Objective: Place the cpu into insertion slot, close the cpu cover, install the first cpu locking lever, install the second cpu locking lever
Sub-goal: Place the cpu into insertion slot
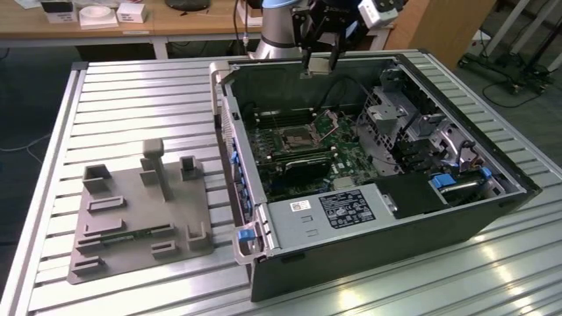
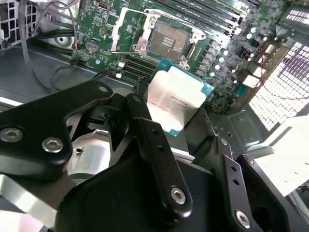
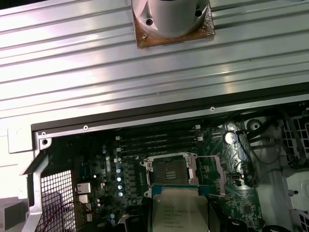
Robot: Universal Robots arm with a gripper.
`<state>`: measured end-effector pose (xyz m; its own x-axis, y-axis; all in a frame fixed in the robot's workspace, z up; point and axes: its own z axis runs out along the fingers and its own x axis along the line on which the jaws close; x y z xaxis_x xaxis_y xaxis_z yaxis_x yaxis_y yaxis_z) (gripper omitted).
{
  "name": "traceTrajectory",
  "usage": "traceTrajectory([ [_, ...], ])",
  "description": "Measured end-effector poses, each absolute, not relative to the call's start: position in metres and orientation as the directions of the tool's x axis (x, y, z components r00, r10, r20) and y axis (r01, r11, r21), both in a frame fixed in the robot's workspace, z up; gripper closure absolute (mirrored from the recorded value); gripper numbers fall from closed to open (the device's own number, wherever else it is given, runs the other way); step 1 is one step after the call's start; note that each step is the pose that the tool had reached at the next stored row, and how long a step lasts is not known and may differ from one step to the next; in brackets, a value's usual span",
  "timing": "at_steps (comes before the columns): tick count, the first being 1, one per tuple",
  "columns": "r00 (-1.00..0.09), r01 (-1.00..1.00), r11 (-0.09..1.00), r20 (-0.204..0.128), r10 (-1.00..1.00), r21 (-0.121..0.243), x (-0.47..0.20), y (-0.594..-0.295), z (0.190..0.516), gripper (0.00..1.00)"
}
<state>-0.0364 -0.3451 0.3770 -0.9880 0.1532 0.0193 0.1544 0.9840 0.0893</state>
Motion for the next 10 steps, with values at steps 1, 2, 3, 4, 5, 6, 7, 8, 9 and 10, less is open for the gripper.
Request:
traceTrajectory([
  [1,-0.987,0.158,0.983,0.019,0.157,0.089,-0.0365,-0.3451,0.377,0.46],
  [2,-0.987,0.161,0.983,0.019,0.16,0.089,-0.0365,-0.3451,0.377,0.46],
  [3,-0.986,0.165,0.982,0.019,0.164,0.089,-0.0365,-0.3451,0.377,0.46],
  [4,-0.986,0.168,0.982,0.019,0.167,0.089,-0.0365,-0.3451,0.3769,0.46],
  [5,-0.985,0.172,0.981,0.019,0.171,0.089,-0.0366,-0.3451,0.3769,0.46],
  [6,-0.984,0.175,0.98,0.019,0.174,0.089,-0.0366,-0.3451,0.3769,0.46],
  [7,-0.984,0.179,0.98,0.019,0.178,0.089,-0.0366,-0.3451,0.3769,0.46],
  [8,-0.983,0.182,0.979,0.019,0.181,0.089,-0.0366,-0.3451,0.3768,0.46],
  [9,-0.983,0.186,0.978,0.019,0.185,0.089,-0.0366,-0.3451,0.3768,0.46],
  [10,-0.982,0.189,0.978,0.019,0.188,0.089,-0.0366,-0.3451,0.3768,0.46],
])
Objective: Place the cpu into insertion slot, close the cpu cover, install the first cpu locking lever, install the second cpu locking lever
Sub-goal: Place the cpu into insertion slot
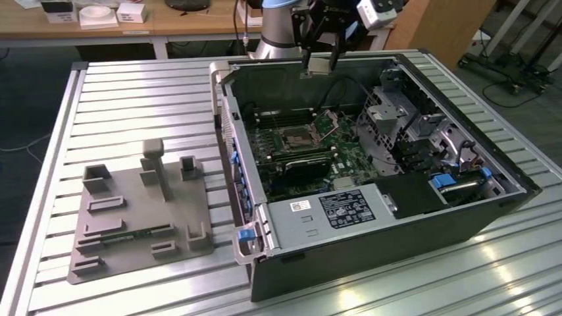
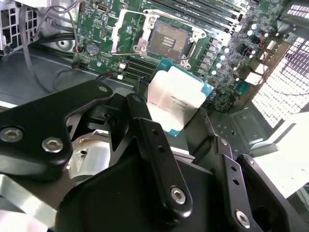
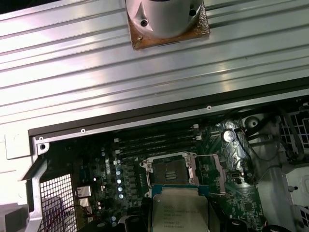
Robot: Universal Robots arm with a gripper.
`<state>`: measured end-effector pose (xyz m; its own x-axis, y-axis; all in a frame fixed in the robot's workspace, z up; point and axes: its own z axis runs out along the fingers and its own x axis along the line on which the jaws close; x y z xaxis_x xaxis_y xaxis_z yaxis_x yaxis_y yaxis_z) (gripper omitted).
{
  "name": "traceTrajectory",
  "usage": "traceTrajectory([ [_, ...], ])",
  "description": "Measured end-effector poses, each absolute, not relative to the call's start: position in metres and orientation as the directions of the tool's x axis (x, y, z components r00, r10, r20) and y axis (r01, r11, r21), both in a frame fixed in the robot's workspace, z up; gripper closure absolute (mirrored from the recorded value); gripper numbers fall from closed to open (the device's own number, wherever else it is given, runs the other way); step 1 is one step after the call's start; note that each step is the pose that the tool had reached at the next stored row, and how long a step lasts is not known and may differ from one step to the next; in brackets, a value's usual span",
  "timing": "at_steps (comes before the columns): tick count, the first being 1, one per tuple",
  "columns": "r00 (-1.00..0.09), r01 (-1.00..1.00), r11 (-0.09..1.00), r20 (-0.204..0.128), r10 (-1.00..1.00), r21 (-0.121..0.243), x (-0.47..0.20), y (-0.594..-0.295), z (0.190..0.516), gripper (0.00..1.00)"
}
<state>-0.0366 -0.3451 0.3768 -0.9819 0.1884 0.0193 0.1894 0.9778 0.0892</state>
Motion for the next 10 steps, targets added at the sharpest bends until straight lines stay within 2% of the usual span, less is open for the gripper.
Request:
traceTrajectory([
  [10,-0.976,0.216,0.972,0.019,0.216,0.089,-0.0371,-0.3451,0.3766,0.46],
])
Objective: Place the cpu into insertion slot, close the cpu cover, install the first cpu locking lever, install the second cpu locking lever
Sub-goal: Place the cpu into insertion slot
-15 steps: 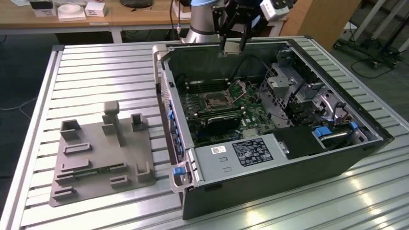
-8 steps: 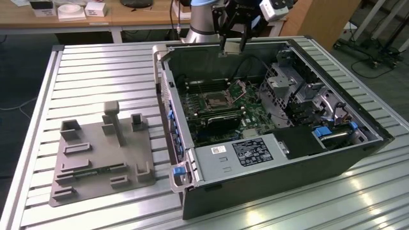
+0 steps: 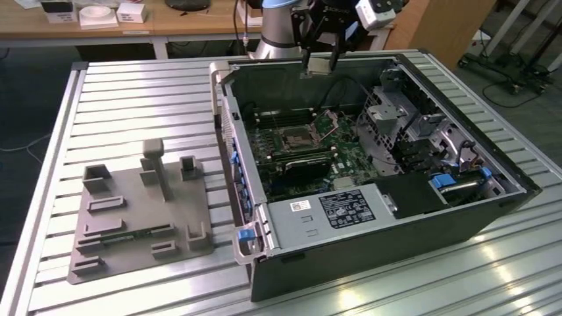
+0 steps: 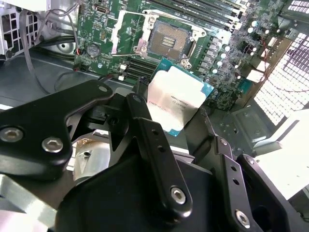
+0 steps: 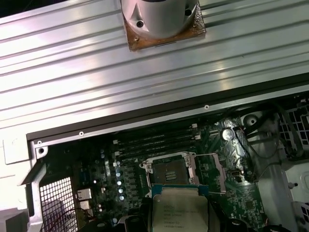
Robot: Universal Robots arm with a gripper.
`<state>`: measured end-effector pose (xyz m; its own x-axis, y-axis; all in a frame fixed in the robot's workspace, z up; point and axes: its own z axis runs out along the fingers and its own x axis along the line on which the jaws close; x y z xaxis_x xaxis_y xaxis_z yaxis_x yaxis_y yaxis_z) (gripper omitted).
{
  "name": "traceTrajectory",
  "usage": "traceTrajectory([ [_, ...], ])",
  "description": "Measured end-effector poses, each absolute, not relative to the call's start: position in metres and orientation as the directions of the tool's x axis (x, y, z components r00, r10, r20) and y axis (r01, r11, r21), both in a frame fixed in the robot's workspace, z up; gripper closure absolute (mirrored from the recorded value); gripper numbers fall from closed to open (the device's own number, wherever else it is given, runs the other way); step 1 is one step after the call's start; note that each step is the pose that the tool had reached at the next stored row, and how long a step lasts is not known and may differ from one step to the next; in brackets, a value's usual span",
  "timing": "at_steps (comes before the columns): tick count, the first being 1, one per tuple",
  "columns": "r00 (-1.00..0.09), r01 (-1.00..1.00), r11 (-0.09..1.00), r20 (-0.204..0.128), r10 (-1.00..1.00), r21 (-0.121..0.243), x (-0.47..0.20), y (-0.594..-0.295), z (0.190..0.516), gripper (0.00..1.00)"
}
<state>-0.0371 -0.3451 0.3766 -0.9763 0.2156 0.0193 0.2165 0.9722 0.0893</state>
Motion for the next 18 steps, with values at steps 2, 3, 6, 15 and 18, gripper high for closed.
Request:
traceTrajectory([
  [2,-0.966,0.258,0.962,0.019,0.257,0.089,-0.0376,-0.3451,0.3763,0.46],
  [3,-0.966,0.26,0.961,0.019,0.26,0.089,-0.0377,-0.3451,0.3763,0.46],
  [6,-0.964,0.267,0.959,0.019,0.267,0.089,-0.0378,-0.3451,0.3763,0.46],
  [15,-0.956,0.292,0.952,0.019,0.291,0.089,-0.0381,-0.3451,0.376,0.46],
  [18,-0.954,0.298,0.95,0.019,0.298,0.089,-0.0381,-0.3451,0.3759,0.46],
])
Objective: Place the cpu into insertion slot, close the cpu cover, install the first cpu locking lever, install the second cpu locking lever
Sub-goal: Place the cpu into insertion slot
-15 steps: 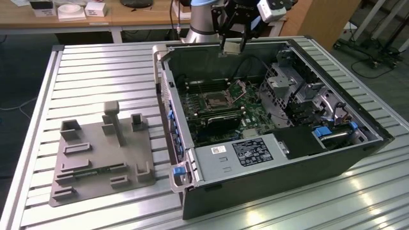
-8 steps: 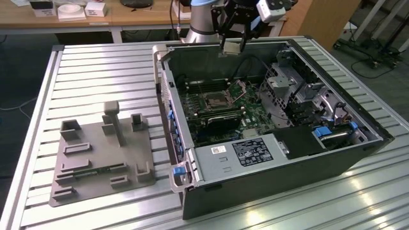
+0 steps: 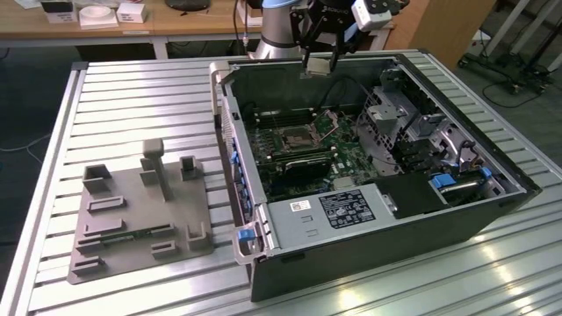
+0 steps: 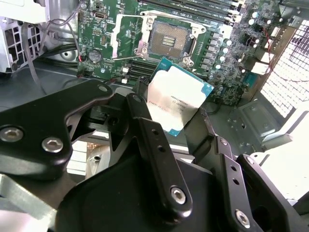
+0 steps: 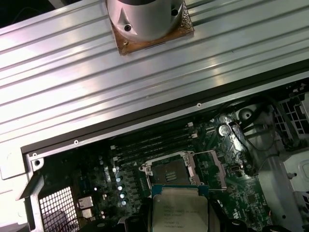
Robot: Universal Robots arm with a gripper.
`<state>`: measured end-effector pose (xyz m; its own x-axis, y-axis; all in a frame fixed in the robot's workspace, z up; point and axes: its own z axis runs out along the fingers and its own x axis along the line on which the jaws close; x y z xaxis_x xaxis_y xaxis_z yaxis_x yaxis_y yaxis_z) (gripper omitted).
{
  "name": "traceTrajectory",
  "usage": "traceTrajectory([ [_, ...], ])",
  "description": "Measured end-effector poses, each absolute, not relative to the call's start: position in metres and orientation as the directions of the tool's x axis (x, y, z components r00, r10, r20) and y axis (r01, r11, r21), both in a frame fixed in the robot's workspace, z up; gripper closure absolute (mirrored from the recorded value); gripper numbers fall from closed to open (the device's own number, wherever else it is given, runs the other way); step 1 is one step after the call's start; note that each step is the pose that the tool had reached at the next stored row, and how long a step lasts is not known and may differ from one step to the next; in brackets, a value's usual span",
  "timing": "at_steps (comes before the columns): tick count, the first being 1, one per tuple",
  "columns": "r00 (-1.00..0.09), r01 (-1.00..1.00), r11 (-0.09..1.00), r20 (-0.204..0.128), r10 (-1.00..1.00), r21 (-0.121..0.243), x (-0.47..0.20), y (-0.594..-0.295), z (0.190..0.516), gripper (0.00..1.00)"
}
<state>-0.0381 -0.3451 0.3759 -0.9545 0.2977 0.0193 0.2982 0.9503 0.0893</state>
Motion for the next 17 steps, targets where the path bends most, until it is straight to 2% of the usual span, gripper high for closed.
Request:
traceTrajectory([
  [17,-0.95,0.313,0.945,0.019,0.313,0.089,-0.0381,-0.3451,0.3759,0.46],
])
